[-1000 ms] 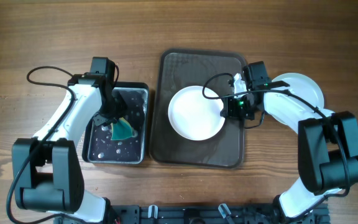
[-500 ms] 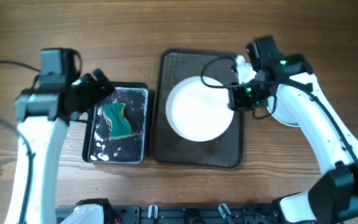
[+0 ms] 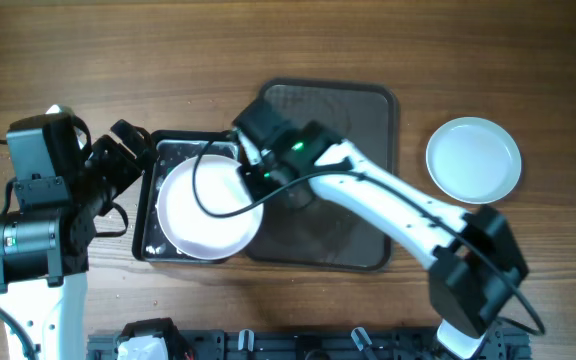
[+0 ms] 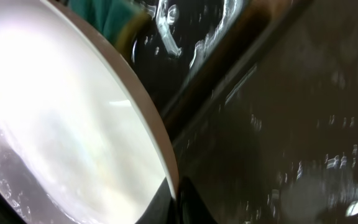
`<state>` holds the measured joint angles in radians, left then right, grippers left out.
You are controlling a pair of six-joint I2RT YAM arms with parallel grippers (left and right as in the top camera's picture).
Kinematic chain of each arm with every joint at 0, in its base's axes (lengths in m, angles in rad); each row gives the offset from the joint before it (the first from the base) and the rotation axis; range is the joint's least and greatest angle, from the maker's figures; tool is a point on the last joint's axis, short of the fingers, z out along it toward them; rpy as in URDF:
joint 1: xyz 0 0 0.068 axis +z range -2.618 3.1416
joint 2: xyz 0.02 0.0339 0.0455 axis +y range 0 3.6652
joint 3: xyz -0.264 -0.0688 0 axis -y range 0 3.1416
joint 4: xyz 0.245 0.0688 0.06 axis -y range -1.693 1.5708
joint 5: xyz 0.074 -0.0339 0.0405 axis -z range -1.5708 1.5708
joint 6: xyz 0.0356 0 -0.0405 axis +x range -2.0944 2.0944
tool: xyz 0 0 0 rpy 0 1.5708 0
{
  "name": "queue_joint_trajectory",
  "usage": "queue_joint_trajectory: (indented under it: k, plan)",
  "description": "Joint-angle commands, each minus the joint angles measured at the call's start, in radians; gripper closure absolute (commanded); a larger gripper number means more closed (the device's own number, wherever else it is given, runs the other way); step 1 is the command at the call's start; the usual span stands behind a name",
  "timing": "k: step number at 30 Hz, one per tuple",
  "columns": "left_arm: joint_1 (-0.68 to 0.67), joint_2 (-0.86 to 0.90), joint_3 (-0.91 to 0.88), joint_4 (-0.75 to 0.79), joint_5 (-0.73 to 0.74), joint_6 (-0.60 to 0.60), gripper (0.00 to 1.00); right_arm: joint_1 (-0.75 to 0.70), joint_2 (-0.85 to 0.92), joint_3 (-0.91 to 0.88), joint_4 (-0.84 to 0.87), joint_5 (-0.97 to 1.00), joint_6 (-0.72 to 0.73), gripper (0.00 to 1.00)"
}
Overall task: Clean dirty plates on tray and stack at the side
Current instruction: 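Lift the plate with the right gripper and tilt it over the black tray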
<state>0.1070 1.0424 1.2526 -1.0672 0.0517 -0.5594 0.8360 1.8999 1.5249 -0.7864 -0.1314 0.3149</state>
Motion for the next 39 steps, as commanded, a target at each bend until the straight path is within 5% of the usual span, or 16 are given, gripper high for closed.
queue_joint_trajectory:
  k: [1, 20, 39]
  plan:
    - [0.006, -0.005, 0.016, -0.001, 0.008, 0.005, 0.00, 0.004, 0.013, 0.015, 0.096, 0.194, -0.023, 0.96]
    - [0.006, -0.005, 0.016, -0.001, 0.008, 0.005, 0.00, 0.183, -0.109, 0.015, 0.348, 1.023, -0.243, 0.96]
    - [0.006, -0.005, 0.016, -0.001, 0.008, 0.005, 0.00, 0.323, -0.111, 0.015, 0.472, 1.259, -0.402, 0.96]
